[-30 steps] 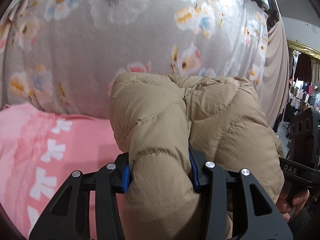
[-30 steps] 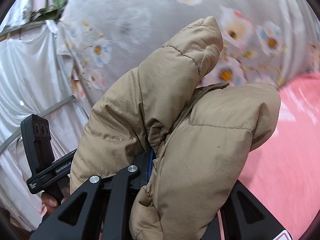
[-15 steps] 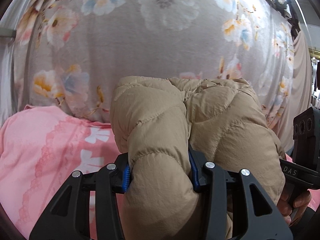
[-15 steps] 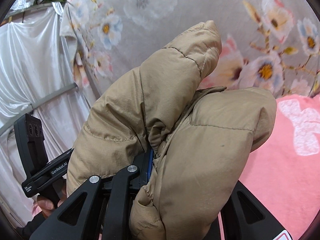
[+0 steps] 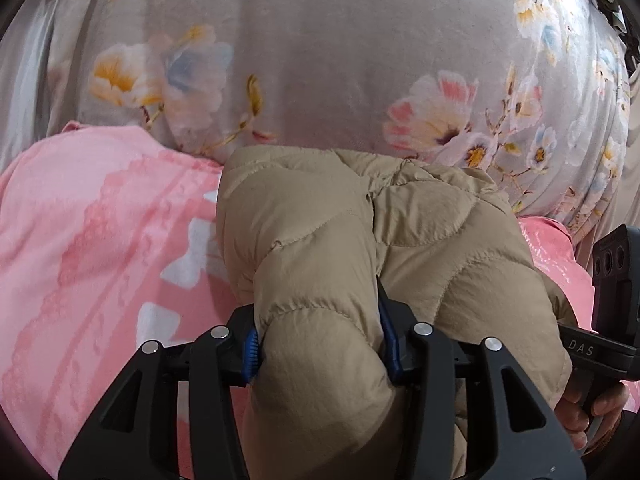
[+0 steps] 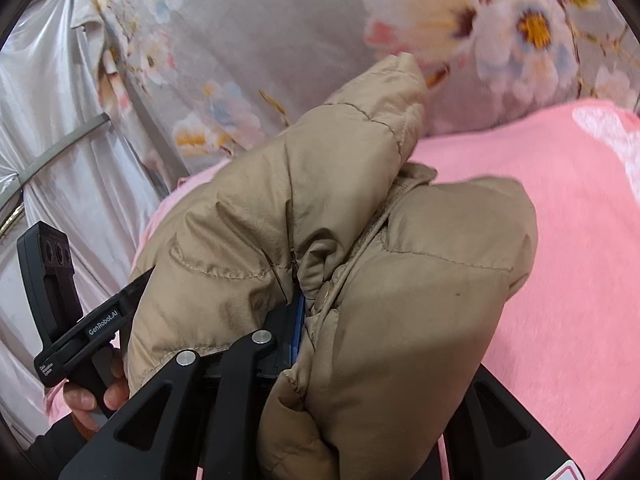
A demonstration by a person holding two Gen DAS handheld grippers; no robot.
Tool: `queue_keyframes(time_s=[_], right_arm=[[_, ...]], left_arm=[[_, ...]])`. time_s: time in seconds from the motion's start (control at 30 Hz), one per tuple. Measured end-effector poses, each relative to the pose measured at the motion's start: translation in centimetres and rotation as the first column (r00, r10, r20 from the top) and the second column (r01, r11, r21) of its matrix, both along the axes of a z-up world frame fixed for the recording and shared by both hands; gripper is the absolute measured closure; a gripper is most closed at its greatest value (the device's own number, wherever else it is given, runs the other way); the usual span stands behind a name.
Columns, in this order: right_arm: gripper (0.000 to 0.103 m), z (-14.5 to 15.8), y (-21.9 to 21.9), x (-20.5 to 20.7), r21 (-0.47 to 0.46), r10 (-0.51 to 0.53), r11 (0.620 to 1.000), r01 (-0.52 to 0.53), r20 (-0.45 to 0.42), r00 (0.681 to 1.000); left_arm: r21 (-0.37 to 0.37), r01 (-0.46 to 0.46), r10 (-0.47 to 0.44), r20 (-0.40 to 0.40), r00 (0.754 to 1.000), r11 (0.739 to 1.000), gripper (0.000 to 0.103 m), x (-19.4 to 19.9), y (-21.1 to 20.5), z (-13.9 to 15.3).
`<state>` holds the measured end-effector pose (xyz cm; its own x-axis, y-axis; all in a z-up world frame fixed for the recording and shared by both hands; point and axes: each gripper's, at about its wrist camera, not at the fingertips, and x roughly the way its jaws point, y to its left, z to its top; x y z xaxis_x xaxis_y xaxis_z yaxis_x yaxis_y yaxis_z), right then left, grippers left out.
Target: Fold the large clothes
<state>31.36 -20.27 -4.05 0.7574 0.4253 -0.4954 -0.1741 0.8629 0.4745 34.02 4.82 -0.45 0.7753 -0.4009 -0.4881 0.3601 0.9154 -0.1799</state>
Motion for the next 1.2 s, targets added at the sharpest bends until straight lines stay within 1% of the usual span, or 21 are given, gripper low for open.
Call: queue_keyframes(time_s=[0.03,0.1,0.17,0.27,0.3,0.33,0.37,0.4,0.5,0.53,0.57,0.6,0.67,0.7,0.77,0.83,0.93,0.97,1.03,1.07,1.2], right_arm=[[0.084,-0.5,-0.1,0.1,0.008,0.000,1.000,0.001,-0.019,1.000],[0.078,-1.6,-0.4,0.2,0.033,-0.012,0.999,0.014,-0.068,0.998],[0.076,-2.3,-0.7,0.1,0.053,-0.028,0.998,0.034,-0.109,0.994],[0.061,-2.4,-1.5,-1.1,0.074,-0.054,0.995,0.067,-0.173,0.983],[0.054,-2.2,-1.9,-1.8,0.060,-0.065,0.995,0.078,-0.198,0.978],[0.052,-2.0,-2.4,-2.6,0.041,-0.082,0.995,0.093,-0.215,0.973],[0.047,-1.6,-2.9,-3.8,0.017,-0.104,0.994,0.110,-0.226,0.969],[0.045,-1.3,-3.4,-4.7,-0.005,-0.121,0.992,0.123,-0.234,0.965],[0.045,0.5,-4.5,-8.3,-0.105,-0.179,0.982,0.159,-0.236,0.955],[0.047,1.6,-4.5,-9.4,-0.160,-0.213,0.971,0.180,-0.220,0.952],[0.057,2.7,-4.1,-10.1,-0.207,-0.232,0.959,0.192,-0.194,0.953],[0.072,3.6,-3.5,-10.5,-0.238,-0.237,0.952,0.193,-0.172,0.956],[0.085,5.7,-1.4,-10.7,-0.311,-0.235,0.931,0.189,-0.118,0.965],[0.089,6.7,0.1,-10.5,-0.327,-0.210,0.929,0.171,-0.088,0.974],[0.094,7.4,2.1,-9.9,-0.349,-0.180,0.925,0.150,-0.055,0.982],[0.095,7.5,4.3,-8.5,-0.386,-0.177,0.911,0.149,-0.039,0.983],[0.098,6.5,5.7,-6.6,-0.389,-0.164,0.913,0.123,-0.073,0.984],[0.098,6.0,5.9,-6.0,-0.393,-0.162,0.912,0.116,-0.085,0.983],[0.098,5.3,6.3,-5.3,-0.404,-0.162,0.908,0.108,-0.100,0.982],[0.098,4.7,6.2,-4.9,-0.411,-0.163,0.906,0.103,-0.114,0.980],[0.099,2.2,5.5,-4.0,-0.416,-0.190,0.903,0.105,-0.167,0.967]], left_arm=[[0.009,-0.002,0.002,-0.008,1.000,1.000,0.053,0.0,0.1,-0.3],[0.021,-0.011,0.012,-0.034,0.999,1.000,0.048,-0.1,0.5,-1.2],[0.009,-0.019,0.019,-0.055,0.998,1.000,0.043,-0.1,0.9,-1.4],[0.005,-0.053,0.053,-0.123,0.991,0.999,0.032,-0.2,1.6,-1.1],[0.025,-0.081,0.084,-0.142,0.986,0.996,0.024,-0.5,1.7,-0.7],[0.050,-0.108,0.115,-0.157,0.981,0.993,0.016,-0.8,1.9,-0.4],[0.070,-0.129,0.139,-0.171,0.975,0.989,0.015,-1.2,2.2,0.1],[0.082,-0.137,0.150,-0.184,0.971,0.987,0.015,-1.6,2.6,0.6],[0.139,-0.184,0.210,-0.211,0.955,0.973,0.015,-3.3,3.6,2.8],[0.168,-0.201,0.233,-0.202,0.951,0.965,0.015,-3.9,3.6,3.7],[0.191,-0.213,0.249,-0.191,0.950,0.958,0.015,-4.3,3.4,4.5],[0.215,-0.223,0.261,-0.172,0.950,0.951,0.015,-4.8,3.0,5.3],[0.252,-0.239,0.280,-0.140,0.950,0.938,0.015,-5.4,1.4,6.8],[0.255,-0.237,0.276,-0.131,0.952,0.937,0.015,-5.5,0.6,7.3],[0.285,-0.236,0.279,-0.118,0.953,0.929,0.015,-5.5,-1.7,7.8],[0.315,-0.246,0.294,-0.112,0.949,0.917,0.015,-5.1,-3.3,7.5],[0.377,-0.278,0.336,-0.096,0.937,0.883,0.015,-4.4,-4.9,6.1],[0.384,-0.281,0.346,-0.109,0.932,0.879,0.015,-4.1,-5.1,5.6],[0.377,-0.269,0.347,-0.157,0.925,0.886,0.015,-3.4,-5.1,4.3],[0.381,-0.270,0.354,-0.170,0.920,0.884,0.015,-3.1,-5.1,3.7],[0.382,-0.268,0.359,-0.188,0.914,0.884,0.014,-2.6,-5.0,1.7]])
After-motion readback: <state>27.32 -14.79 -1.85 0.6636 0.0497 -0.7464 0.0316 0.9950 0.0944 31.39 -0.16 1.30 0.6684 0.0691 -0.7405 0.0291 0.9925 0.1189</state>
